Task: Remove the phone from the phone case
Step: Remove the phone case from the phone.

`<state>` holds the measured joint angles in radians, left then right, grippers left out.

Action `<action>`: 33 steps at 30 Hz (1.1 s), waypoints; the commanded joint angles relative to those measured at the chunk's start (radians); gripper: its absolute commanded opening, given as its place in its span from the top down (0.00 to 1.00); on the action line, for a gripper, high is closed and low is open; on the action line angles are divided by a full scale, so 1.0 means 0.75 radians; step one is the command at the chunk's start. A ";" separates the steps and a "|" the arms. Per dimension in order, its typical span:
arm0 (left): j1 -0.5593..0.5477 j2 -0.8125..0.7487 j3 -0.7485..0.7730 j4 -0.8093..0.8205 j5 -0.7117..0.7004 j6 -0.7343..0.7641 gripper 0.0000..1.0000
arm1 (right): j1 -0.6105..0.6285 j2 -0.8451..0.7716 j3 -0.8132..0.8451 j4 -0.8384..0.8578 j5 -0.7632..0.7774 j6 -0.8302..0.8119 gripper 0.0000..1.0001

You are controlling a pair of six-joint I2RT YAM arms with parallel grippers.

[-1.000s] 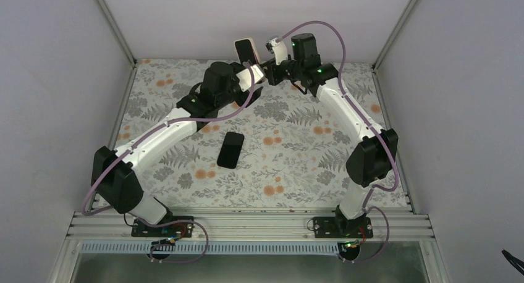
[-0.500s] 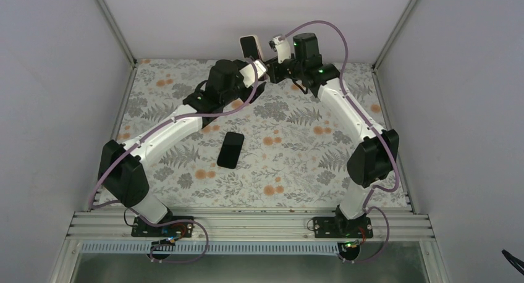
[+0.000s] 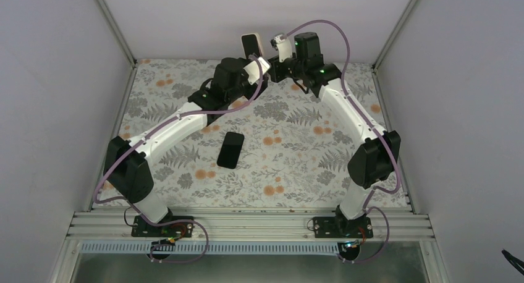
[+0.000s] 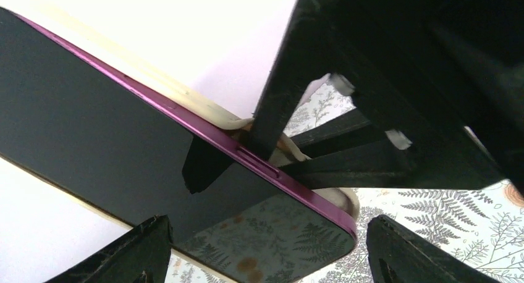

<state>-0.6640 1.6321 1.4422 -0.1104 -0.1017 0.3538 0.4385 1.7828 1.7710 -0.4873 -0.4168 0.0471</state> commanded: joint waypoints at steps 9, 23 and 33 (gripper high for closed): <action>-0.041 0.052 0.027 0.033 -0.191 -0.024 0.24 | 0.013 -0.099 0.018 0.103 -0.024 0.047 0.96; -0.143 -0.002 -0.151 0.643 -0.867 0.238 0.33 | 0.013 -0.115 -0.043 0.116 -0.134 0.053 0.97; -0.194 0.014 -0.402 1.670 -0.922 0.971 0.43 | 0.011 -0.096 -0.087 0.089 -0.308 0.005 0.97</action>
<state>-0.8375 1.6543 1.1679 0.6041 -0.6819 0.7975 0.4374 1.7443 1.7195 -0.3470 -0.5064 0.0792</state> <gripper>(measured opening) 0.599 0.070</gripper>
